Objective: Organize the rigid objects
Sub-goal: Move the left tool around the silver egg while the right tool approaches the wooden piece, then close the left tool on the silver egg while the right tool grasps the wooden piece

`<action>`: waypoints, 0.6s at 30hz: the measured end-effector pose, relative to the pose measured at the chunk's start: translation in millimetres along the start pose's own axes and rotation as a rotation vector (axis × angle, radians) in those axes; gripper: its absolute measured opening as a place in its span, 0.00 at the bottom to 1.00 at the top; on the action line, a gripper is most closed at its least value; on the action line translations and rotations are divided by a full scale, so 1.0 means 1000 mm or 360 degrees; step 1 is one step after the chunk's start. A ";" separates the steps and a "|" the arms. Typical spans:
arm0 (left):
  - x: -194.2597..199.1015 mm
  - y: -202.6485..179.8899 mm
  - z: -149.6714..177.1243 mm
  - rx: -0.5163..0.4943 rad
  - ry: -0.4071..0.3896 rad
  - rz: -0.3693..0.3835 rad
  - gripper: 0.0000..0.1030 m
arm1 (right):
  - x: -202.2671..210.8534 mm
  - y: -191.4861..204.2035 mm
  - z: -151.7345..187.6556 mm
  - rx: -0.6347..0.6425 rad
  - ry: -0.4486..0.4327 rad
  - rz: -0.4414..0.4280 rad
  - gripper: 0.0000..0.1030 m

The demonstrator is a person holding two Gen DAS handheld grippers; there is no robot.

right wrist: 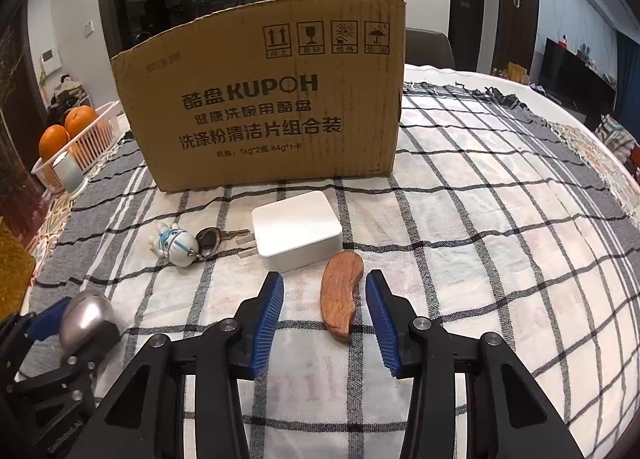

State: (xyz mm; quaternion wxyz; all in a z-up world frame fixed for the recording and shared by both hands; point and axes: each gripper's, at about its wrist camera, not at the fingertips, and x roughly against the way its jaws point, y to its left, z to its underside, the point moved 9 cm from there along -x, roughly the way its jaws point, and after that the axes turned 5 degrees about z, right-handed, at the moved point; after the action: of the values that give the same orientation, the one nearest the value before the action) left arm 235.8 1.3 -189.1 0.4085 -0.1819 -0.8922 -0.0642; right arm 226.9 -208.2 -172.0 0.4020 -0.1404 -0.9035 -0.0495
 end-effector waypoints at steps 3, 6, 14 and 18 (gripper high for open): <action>0.002 -0.002 -0.008 -0.0002 -0.0035 -0.0009 0.56 | -0.004 -0.003 -0.001 -0.0027 0.0019 -0.0012 0.40; 0.000 -0.004 -0.011 0.0000 -0.0043 -0.0004 0.56 | -0.008 -0.006 -0.002 -0.0046 0.0032 -0.0019 0.37; -0.004 -0.006 -0.010 0.0003 -0.0025 -0.0007 0.56 | -0.018 -0.008 0.001 -0.0043 0.0069 -0.0002 0.28; -0.005 -0.005 -0.009 -0.0001 -0.0019 -0.0015 0.56 | -0.022 -0.006 0.005 -0.0014 0.0088 0.0006 0.24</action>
State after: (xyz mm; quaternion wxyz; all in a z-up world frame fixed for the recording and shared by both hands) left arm 242.7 -7.2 -187.0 0.4027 -0.1781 -0.8955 -0.0654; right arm 236.2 -217.3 -191.5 0.4263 -0.1425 -0.8915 -0.0567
